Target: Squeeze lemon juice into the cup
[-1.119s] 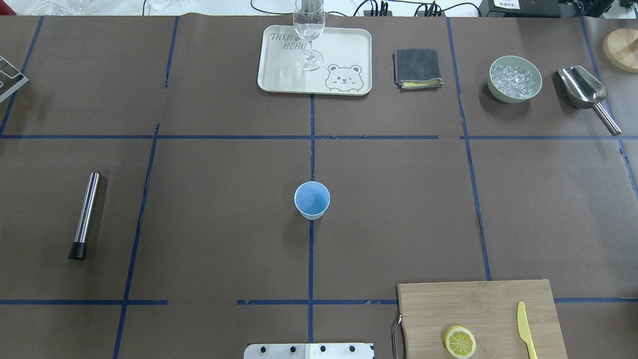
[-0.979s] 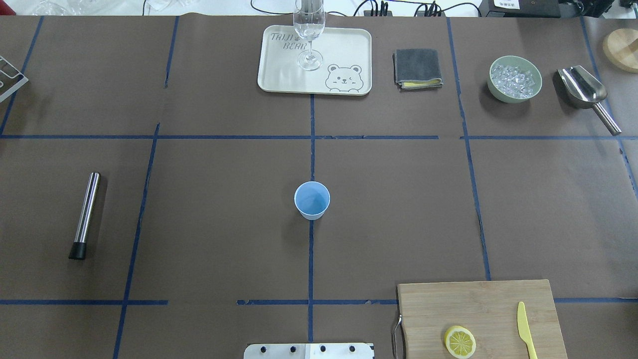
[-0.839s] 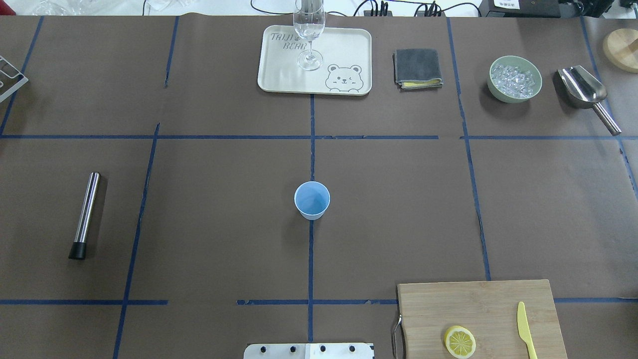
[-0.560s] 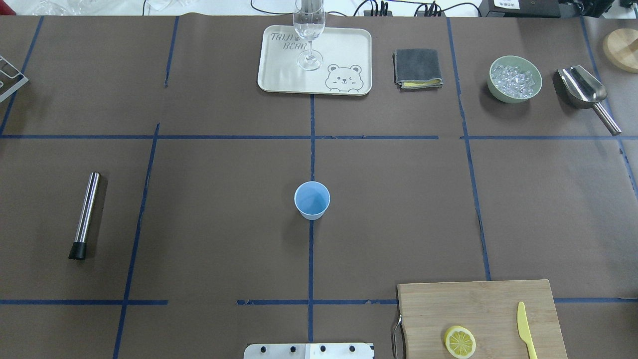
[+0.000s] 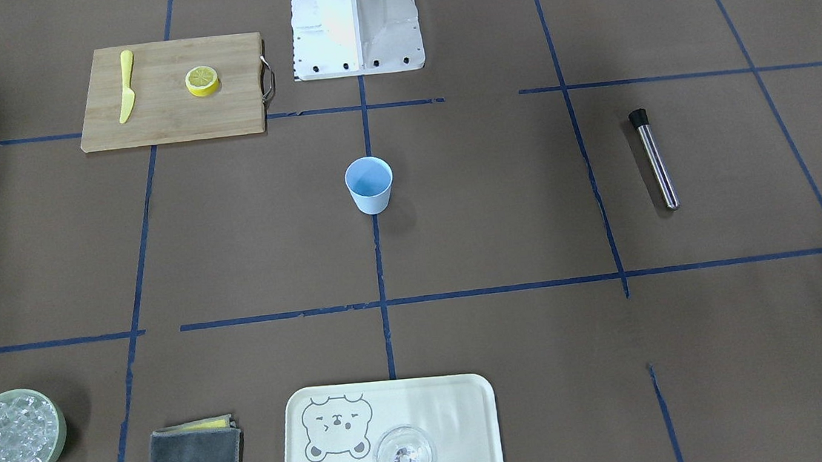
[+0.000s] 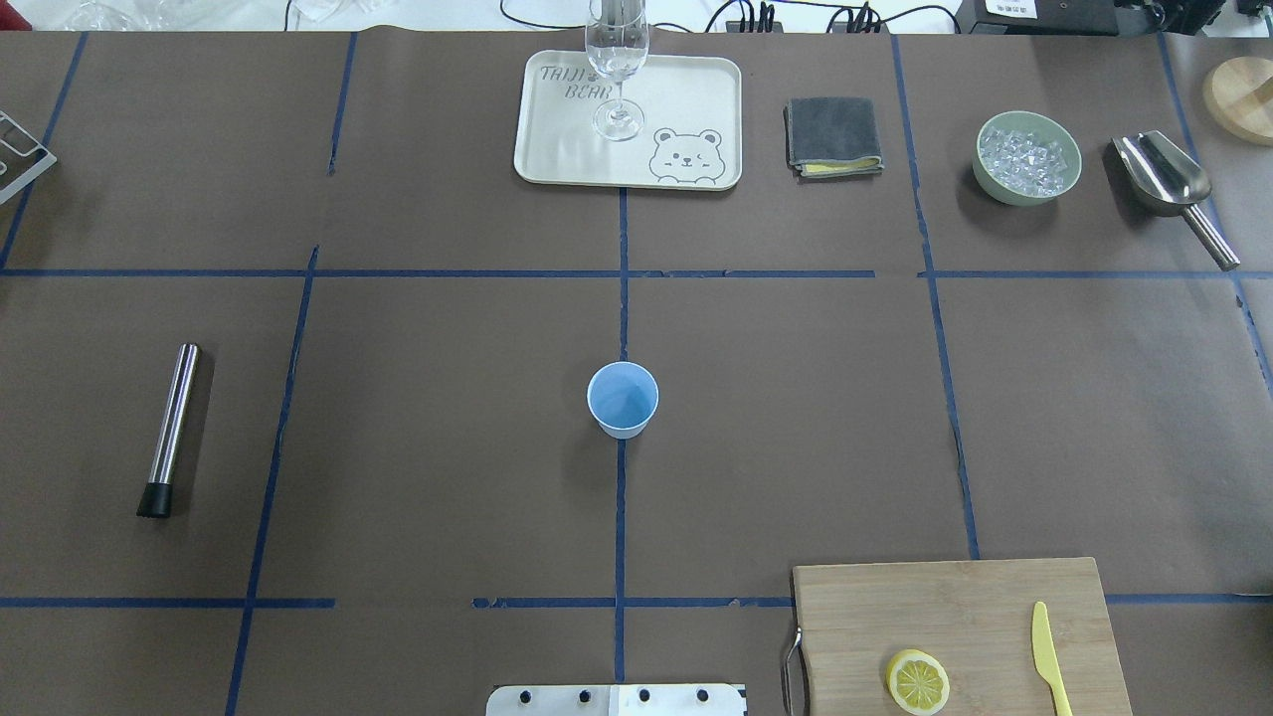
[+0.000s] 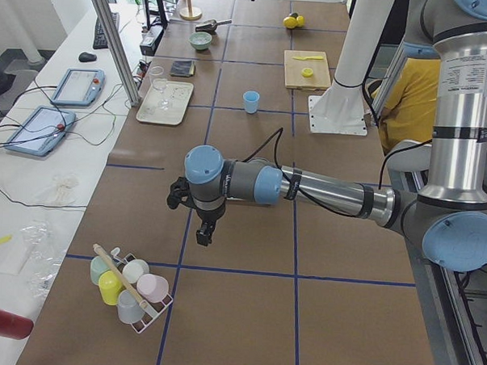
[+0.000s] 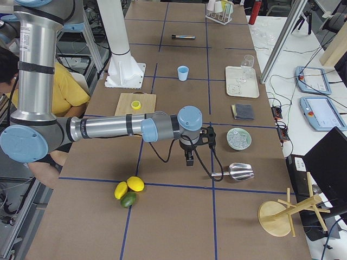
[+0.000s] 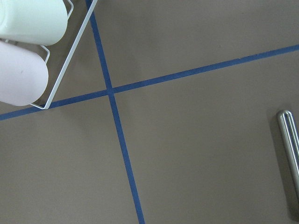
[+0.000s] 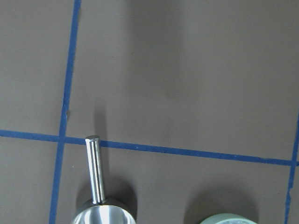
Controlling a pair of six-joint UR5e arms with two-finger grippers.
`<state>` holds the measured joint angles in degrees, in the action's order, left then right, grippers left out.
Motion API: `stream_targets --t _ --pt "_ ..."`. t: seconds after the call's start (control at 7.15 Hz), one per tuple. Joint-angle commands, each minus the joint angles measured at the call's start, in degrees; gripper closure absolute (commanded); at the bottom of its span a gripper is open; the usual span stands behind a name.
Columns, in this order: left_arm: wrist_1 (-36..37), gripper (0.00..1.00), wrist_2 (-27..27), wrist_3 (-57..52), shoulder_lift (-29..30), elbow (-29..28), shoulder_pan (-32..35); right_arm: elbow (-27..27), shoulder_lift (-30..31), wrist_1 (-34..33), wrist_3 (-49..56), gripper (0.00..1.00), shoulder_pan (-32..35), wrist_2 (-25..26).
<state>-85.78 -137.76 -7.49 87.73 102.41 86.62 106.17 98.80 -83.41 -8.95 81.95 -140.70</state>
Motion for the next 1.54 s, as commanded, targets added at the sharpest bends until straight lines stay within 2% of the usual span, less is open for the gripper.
stream_targets --t 0.0,0.14,0.28,0.42,0.56,0.7,0.98,1.4 --pt "-0.2 0.0 -0.3 0.1 0.9 -0.3 -0.1 7.2 5.2 9.5 -18.4 0.0 -10.2 -0.1" --pt "-0.2 0.0 -0.4 0.0 0.9 -0.4 -0.1 9.0 5.5 14.1 -30.8 0.0 -16.6 0.3" --pt "-0.2 0.0 -0.4 0.0 1.0 -0.4 -0.1 12.2 5.9 17.2 -41.0 0.0 -23.6 3.6" --pt "-0.3 0.0 -0.5 0.0 1.0 -0.3 -0.1 16.2 5.8 18.7 -49.8 0.0 -36.6 14.4" --pt "-1.3 0.0 -0.5 0.0 1.0 -0.5 -0.1 19.0 5.7 18.8 -55.8 0.0 -45.0 21.6" --pt "-3.8 0.0 -0.6 0.1 0.9 -1.5 -0.1 19.9 5.0 18.9 -61.5 0.0 -50.3 22.7" --pt "-4.6 0.0 -0.6 0.1 0.8 -1.6 -0.1 21.6 3.9 19.2 -74.7 0.0 -68.4 40.6" --pt "-4.6 0.0 -0.6 0.3 0.8 -1.0 -0.1 21.6 2.7 18.5 -79.1 0.0 -76.7 47.8"
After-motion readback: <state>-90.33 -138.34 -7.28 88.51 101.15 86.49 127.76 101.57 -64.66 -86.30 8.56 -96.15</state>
